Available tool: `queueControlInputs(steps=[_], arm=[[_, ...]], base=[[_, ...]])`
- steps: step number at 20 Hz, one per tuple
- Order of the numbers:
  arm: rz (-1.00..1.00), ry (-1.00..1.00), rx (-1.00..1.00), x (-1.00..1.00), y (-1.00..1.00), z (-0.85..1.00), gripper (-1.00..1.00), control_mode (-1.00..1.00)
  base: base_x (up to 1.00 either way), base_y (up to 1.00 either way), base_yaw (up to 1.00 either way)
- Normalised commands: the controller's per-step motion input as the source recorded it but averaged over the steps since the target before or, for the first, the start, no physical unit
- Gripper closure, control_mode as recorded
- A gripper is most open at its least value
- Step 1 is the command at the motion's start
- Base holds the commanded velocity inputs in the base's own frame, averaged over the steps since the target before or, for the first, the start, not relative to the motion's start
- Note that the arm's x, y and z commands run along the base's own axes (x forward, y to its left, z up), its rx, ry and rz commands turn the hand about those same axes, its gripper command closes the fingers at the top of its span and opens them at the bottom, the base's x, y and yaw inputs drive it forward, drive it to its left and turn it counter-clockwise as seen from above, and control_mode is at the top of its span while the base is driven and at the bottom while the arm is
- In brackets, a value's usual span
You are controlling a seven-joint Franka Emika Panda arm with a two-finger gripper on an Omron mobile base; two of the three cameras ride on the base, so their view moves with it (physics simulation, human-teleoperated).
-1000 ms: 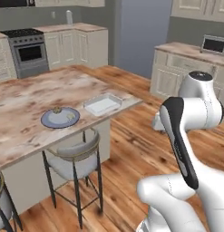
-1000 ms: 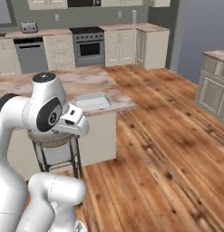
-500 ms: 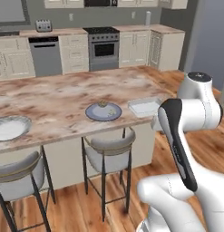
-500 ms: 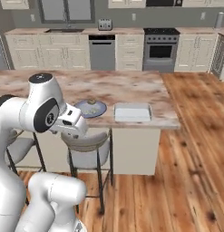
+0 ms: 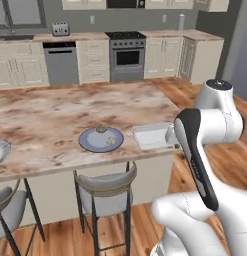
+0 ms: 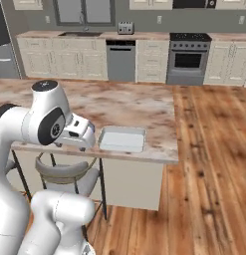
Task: Place two dumplings into each of the tupperware containers and then place the containers in the fridge.
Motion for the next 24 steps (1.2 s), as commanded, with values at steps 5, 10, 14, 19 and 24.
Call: queueControlInputs(steps=[5,10,14,19,24], arm=[[0.0,0.0,0.0,0.0,0.0,0.0,-1.0,1.0],[0.0,0.0,0.0,0.0,0.0,0.0,-1.0,1.0],[0.0,0.0,0.0,0.0,0.0,0.0,-1.0,1.0],[0.0,0.0,0.0,0.0,0.0,0.0,-1.0,1.0],[0.0,0.0,0.0,0.0,0.0,0.0,-1.0,1.0]], base=[[0.76,-0.07,0.09],[0.38,-0.11,0.09],[0.37,-0.05,0.01],[0.67,-0.3,0.05],[0.32,-0.7,0.1]])
